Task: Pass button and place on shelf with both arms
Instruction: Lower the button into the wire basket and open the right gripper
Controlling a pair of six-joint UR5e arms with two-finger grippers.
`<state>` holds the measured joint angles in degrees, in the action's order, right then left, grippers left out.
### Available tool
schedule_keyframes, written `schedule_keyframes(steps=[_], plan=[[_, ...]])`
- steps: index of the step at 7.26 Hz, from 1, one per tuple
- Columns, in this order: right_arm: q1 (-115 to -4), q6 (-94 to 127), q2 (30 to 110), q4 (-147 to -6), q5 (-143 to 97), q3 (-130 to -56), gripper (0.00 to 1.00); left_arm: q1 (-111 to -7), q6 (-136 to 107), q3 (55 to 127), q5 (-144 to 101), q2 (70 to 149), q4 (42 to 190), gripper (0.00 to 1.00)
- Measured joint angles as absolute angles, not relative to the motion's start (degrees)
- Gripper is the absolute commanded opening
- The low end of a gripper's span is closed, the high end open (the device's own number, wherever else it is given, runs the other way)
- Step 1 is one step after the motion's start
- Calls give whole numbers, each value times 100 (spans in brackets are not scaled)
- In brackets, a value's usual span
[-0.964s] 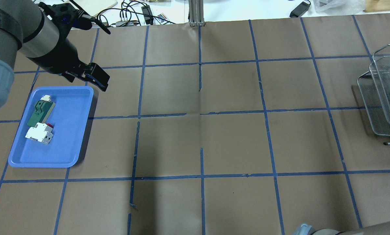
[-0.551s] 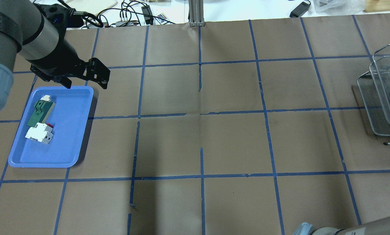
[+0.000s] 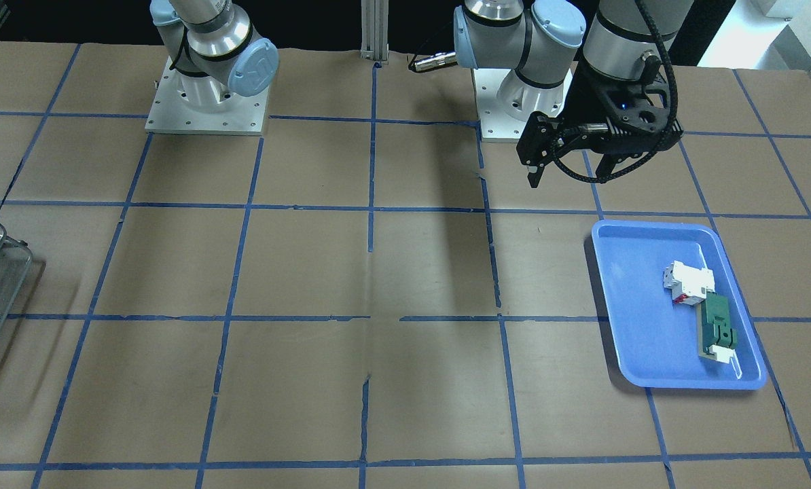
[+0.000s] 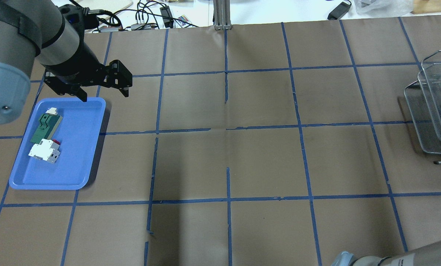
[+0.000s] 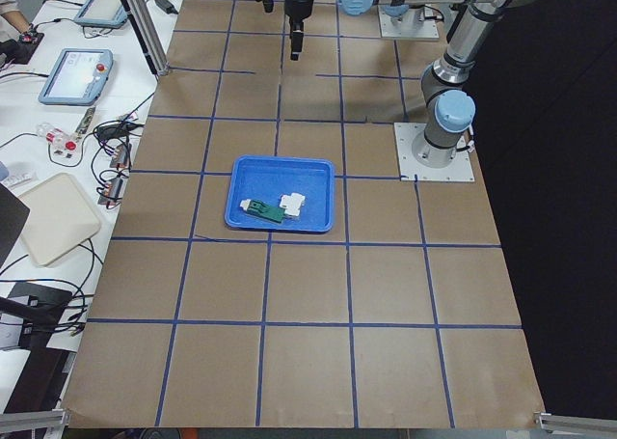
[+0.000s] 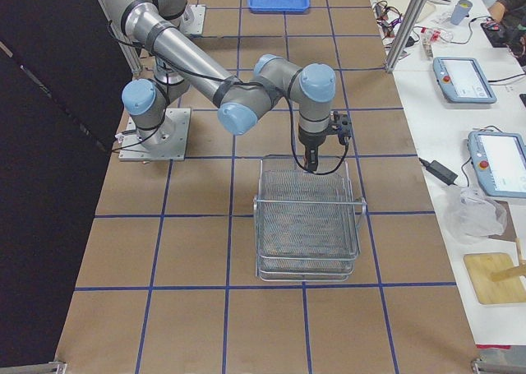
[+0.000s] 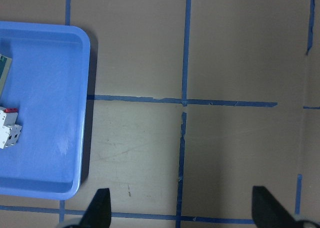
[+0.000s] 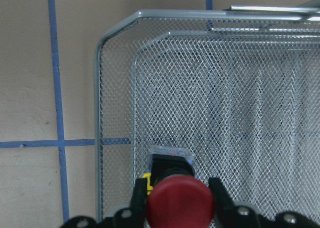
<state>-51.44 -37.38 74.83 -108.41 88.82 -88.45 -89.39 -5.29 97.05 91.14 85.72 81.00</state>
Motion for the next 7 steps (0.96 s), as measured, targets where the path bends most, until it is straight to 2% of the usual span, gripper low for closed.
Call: schedule_keyframes(steps=[4, 7], plan=[[-5103, -3814, 7483, -10754, 9002, -8841, 100, -9030, -624, 9778, 9082, 8563, 8068, 100], [-5155, -3856, 7856, -10177, 9022, -8803, 100, -9035, -611, 9798, 9082, 8538, 8064, 100]])
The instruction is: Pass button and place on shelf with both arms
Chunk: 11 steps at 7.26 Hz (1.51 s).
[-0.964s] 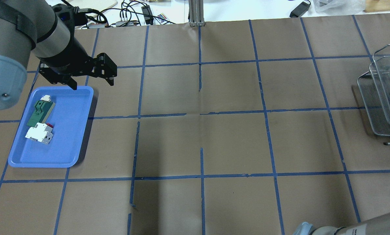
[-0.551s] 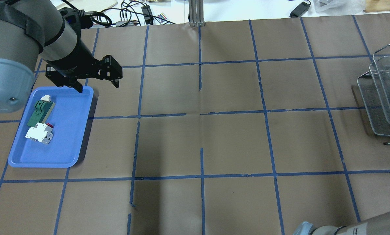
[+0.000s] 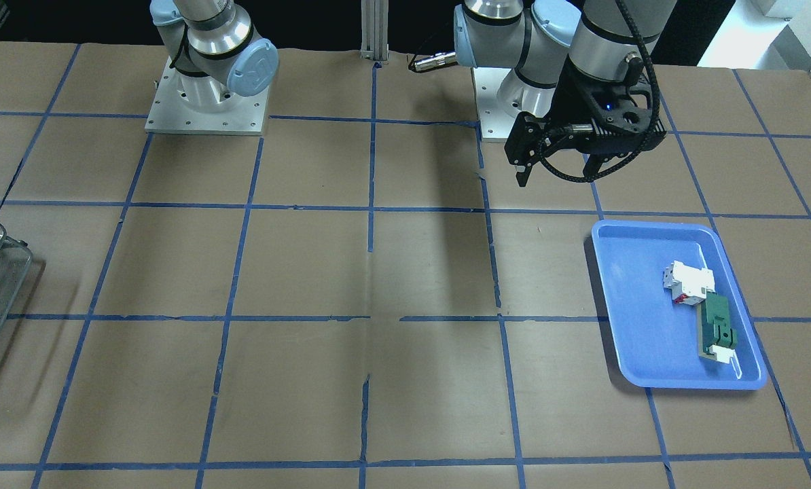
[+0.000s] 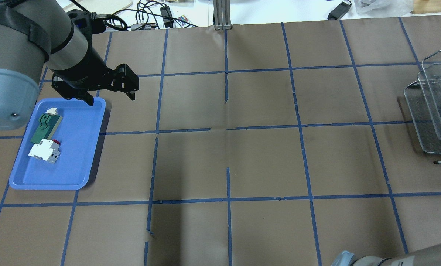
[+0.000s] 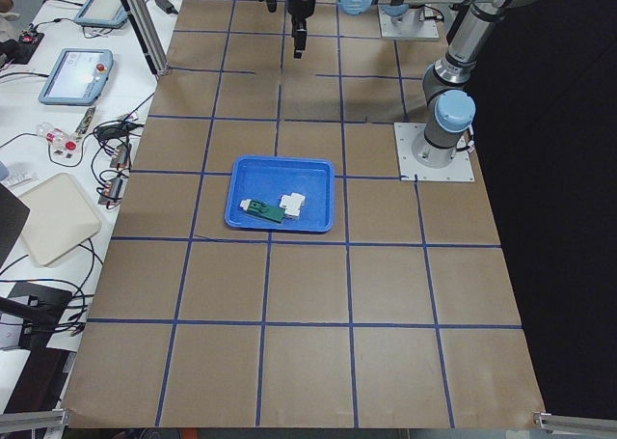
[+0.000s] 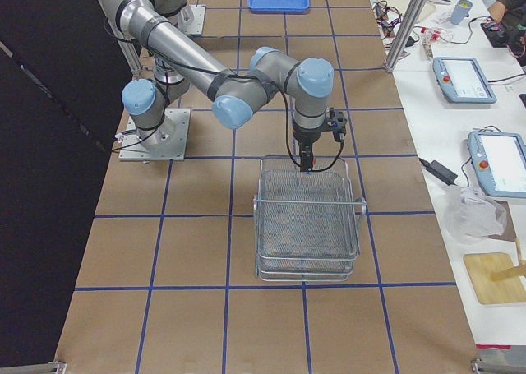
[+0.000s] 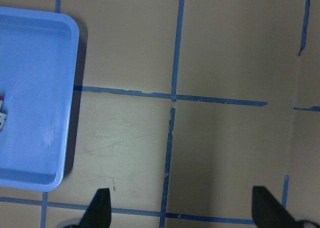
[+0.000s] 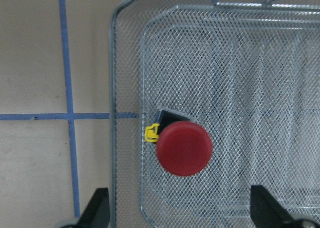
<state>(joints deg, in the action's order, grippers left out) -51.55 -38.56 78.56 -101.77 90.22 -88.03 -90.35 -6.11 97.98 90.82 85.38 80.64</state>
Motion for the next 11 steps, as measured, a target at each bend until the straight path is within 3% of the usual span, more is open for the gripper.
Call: schedule_keyframes(steps=[7, 11], plan=[[-7192, -1836, 9106, -8917, 8724, -8975, 100, -9028, -591, 9780, 9070, 8551, 8049, 100], [-8229, -850, 9727, -8889, 8697, -9842, 100, -9026, -596, 9781, 9070, 8534, 8050, 100]])
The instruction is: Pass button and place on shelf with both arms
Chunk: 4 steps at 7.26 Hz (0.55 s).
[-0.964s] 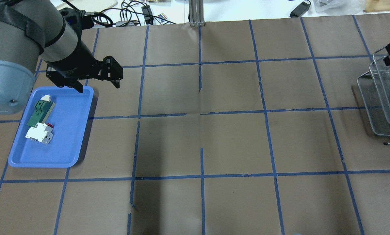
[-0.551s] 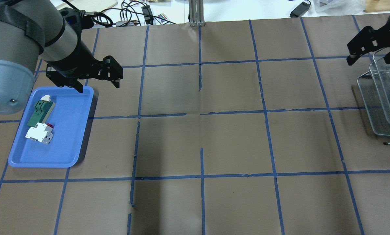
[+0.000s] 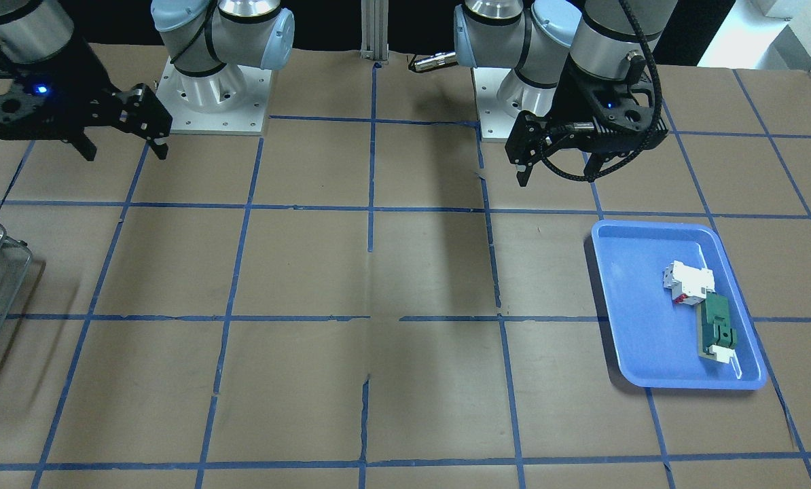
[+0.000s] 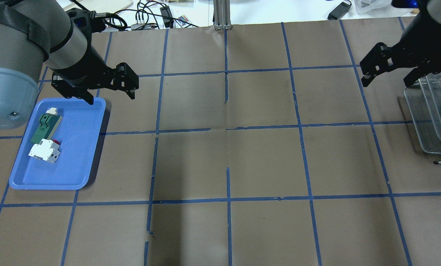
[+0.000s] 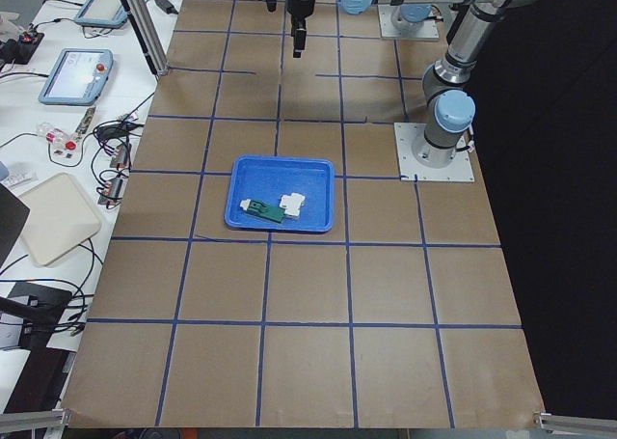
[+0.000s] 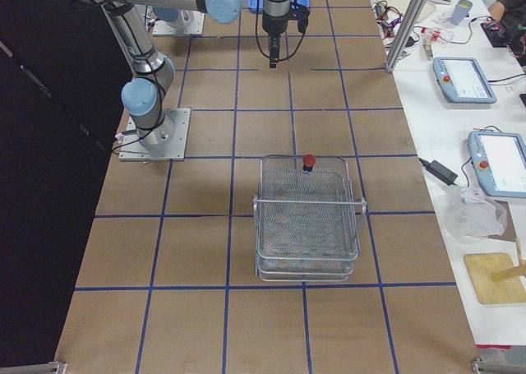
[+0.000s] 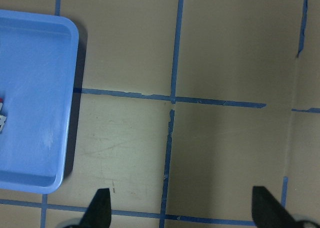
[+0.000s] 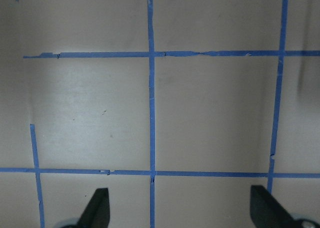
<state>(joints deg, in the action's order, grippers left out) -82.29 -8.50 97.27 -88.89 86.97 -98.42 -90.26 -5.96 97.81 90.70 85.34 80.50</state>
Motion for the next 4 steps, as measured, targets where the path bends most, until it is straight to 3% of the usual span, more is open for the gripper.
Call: schedule_keyframes(steps=[4], plan=[[-8625, -598, 9932, -8975, 8706, -10136, 100, -9026, -589, 9782, 9084, 8540, 8051, 100]])
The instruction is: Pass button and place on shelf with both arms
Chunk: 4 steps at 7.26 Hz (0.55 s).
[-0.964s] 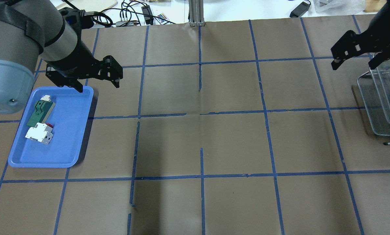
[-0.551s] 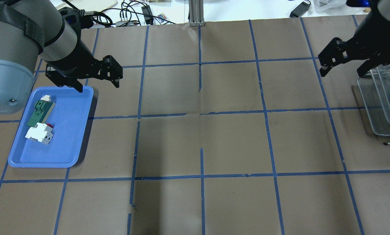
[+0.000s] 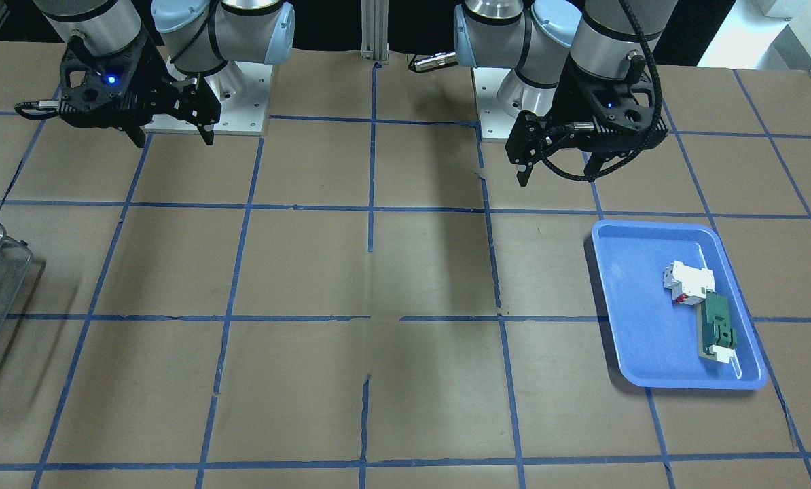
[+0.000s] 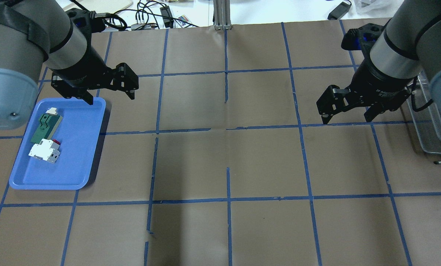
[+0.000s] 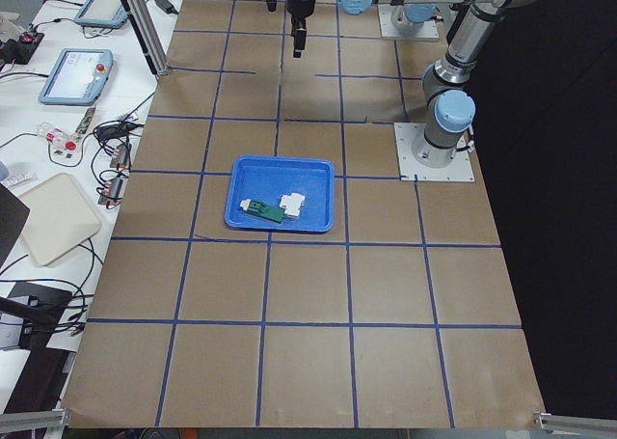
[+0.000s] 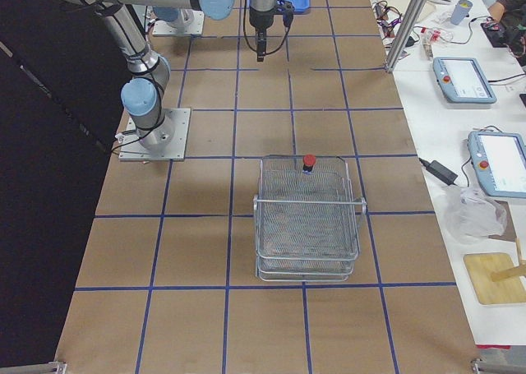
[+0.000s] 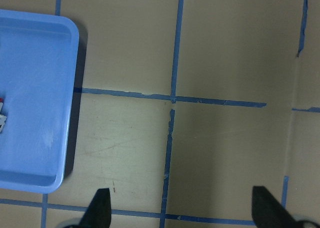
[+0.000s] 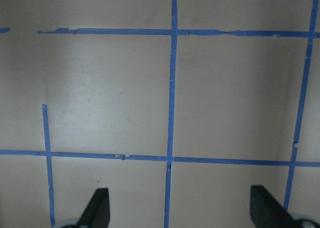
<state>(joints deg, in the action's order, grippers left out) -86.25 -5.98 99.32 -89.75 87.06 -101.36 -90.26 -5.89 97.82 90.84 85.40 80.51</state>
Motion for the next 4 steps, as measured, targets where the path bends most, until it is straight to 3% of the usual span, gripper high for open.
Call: schedule_keyframes(steps=[4], plan=[[-8752, -589, 9872, -9098, 8774, -10006, 100, -9026, -589, 9782, 9088, 8535, 8051, 100]])
